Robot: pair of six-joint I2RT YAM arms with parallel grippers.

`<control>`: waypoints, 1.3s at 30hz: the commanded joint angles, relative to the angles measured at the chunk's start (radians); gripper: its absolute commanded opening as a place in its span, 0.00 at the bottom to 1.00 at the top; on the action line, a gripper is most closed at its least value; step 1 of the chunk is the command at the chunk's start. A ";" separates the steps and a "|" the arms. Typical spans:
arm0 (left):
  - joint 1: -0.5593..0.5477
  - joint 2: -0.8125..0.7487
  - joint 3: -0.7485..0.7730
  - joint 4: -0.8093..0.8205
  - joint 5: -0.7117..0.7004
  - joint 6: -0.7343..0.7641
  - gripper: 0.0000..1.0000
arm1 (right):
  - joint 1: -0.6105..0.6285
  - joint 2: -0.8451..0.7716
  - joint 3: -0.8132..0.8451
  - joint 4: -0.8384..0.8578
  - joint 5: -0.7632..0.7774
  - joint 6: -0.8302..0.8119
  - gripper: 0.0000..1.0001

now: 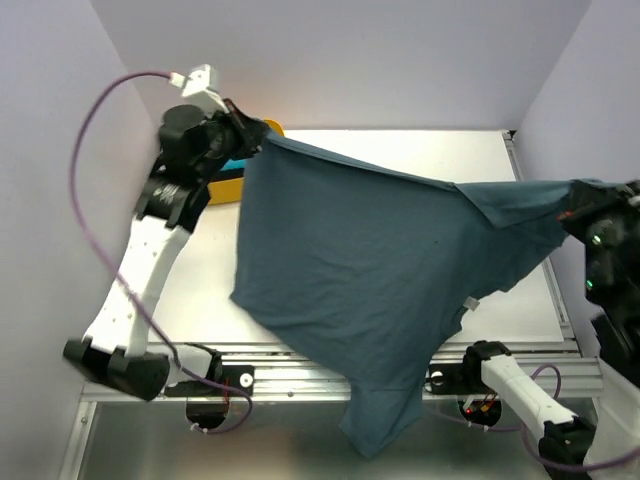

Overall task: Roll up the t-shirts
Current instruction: Flatten out the T-shirt at the center of the board.

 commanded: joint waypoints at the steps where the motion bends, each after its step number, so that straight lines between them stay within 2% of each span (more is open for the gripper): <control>1: 0.003 0.116 -0.071 0.155 0.037 0.011 0.00 | -0.003 0.092 -0.115 0.020 0.203 -0.026 0.01; 4: 0.003 0.213 -0.098 0.201 0.046 0.019 0.00 | -0.003 0.154 -0.200 0.042 0.278 -0.014 0.01; 7: 0.004 0.403 -0.072 0.236 0.059 0.063 0.00 | -0.003 0.232 -0.339 0.108 0.341 -0.011 0.01; 12: 0.004 0.641 0.098 0.209 0.068 0.097 0.00 | -0.003 0.387 -0.490 0.251 0.402 -0.038 0.01; 16: 0.004 0.770 0.184 0.195 0.077 0.112 0.00 | -0.014 0.500 -0.511 0.354 0.389 -0.090 0.01; 21: 0.004 0.822 0.249 0.181 0.080 0.137 0.00 | -0.086 0.580 -0.525 0.447 0.309 -0.109 0.01; 30: 0.003 0.931 0.398 0.160 0.122 0.148 0.00 | -0.195 0.715 -0.478 0.498 0.186 -0.120 0.01; 36: -0.013 1.029 0.565 0.080 0.122 0.169 0.00 | -0.209 0.688 -0.461 0.468 0.162 -0.129 0.01; 39: -0.019 1.031 0.571 0.071 0.129 0.171 0.00 | -0.209 0.663 -0.447 0.399 0.125 -0.092 0.01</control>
